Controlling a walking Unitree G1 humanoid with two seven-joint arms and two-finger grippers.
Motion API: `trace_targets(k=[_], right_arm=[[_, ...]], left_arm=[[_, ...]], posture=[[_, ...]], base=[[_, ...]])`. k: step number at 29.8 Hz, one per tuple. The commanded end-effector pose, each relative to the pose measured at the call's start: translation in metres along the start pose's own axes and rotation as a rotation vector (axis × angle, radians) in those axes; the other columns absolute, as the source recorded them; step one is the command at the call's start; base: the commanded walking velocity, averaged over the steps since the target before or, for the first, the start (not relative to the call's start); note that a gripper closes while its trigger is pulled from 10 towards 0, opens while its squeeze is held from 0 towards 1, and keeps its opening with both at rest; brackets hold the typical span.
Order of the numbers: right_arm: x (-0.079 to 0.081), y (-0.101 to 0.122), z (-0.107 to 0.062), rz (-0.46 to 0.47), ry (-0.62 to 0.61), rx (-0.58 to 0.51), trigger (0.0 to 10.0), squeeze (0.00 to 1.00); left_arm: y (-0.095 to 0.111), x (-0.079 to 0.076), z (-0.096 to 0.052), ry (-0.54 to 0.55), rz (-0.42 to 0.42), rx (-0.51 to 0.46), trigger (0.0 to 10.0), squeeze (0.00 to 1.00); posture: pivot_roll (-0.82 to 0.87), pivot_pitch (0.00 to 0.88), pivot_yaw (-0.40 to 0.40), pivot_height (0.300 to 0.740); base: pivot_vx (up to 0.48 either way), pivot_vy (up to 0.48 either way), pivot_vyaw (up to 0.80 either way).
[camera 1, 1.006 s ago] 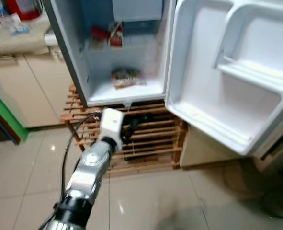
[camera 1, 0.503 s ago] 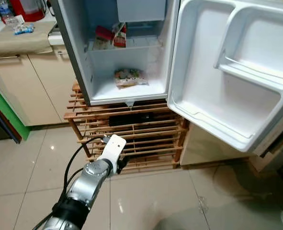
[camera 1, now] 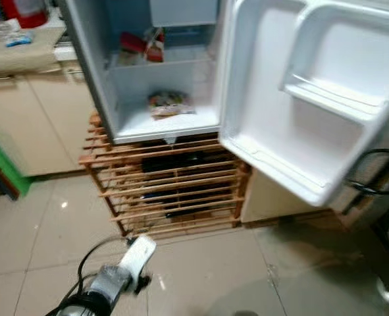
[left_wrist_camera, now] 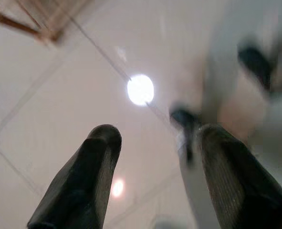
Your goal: Restocking fridge
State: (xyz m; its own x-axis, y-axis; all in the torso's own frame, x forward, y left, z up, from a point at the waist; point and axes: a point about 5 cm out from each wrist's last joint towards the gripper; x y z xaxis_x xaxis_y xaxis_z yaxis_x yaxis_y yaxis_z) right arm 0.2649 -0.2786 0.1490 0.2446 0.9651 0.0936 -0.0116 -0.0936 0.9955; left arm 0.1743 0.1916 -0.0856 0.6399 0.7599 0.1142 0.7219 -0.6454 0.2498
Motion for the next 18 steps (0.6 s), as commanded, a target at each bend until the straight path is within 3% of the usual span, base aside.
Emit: trace_targets(k=[1, 2, 3, 4, 6, 9, 13, 18], right_arm=[[0.057, -0.012, -0.006, 0.051, 0.322, 0.115, 10.0, 0.0], [0.072, -0.01, -0.017, 0.048, 0.455, 0.15, 10.0, 0.0], [0.089, 0.0, -0.037, 0.084, 0.674, 0.199, 10.0, 0.0], [0.089, 0.0, -0.037, 0.084, 0.674, 0.199, 10.0, 0.0], [0.091, 0.01, -0.047, 0.125, 0.784, 0.237, 10.0, 0.0], [0.077, 0.015, -0.043, 0.163, 0.765, 0.26, 10.0, 0.0], [0.064, 0.017, -0.034, 0.221, 0.713, 0.28, 10.0, 0.0], [0.067, 0.007, -0.033, 0.214, 0.727, 0.336, 10.0, 0.0]], left_arm=[[0.003, 0.004, -0.001, 0.006, 0.038, -0.008, 10.0, 0.0], [-0.009, 0.001, 0.0, -0.005, 0.095, 0.035, 10.0, 0.0], [-0.038, -0.011, 0.001, -0.09, 0.166, 0.125, 10.0, 0.0], [-0.038, -0.011, 0.001, -0.09, 0.166, 0.125, 10.0, 0.0], [-0.058, -0.023, 0.0, -0.164, 0.219, 0.188, 10.0, 0.0], [-0.067, -0.03, 0.0, -0.189, 0.28, 0.214, 10.0, 0.0], [-0.058, -0.035, 0.003, -0.187, 0.204, 0.171, 10.0, 0.0], [-0.044, -0.032, 0.005, -0.151, 0.081, 0.103, 10.0, 0.0]], posture=[[-0.27, 0.0, 0.054, 0.74], [-0.27, 0.0, 0.054, 0.74], [-0.28, 0.0, 0.067, 0.74], [-0.28, 0.0, 0.067, 0.74], [-0.29, 0.0, 0.067, 0.74], [-0.28, 0.0, 0.056, 0.74], [-0.26, 0.0, 0.045, 0.74], [-0.25, 0.0, 0.04, 0.74]], base=[[0.0, 0.0, 0.0], [0.0, 0.0, 0.0], [0.0, 0.0, 0.0], [0.0, 0.0, 0.0], [0.0, 0.0, 0.0], [0.0, 0.0, 0.0], [0.0, 0.0, 0.0], [0.0, 0.0, 0.0]])
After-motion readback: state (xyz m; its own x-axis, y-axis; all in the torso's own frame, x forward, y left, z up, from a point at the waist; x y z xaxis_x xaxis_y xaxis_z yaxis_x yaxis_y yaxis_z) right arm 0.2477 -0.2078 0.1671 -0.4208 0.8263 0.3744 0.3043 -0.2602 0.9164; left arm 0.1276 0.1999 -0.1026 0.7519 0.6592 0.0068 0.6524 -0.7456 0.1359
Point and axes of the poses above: a point about 5 cm out from each wrist's last joint towards the gripper, its own z axis pointing out of the wrist towards the gripper, its own y axis along the axis of the wrist's last joint, x = y × z, and after that the axes turned 9 degrees about z, right-handed
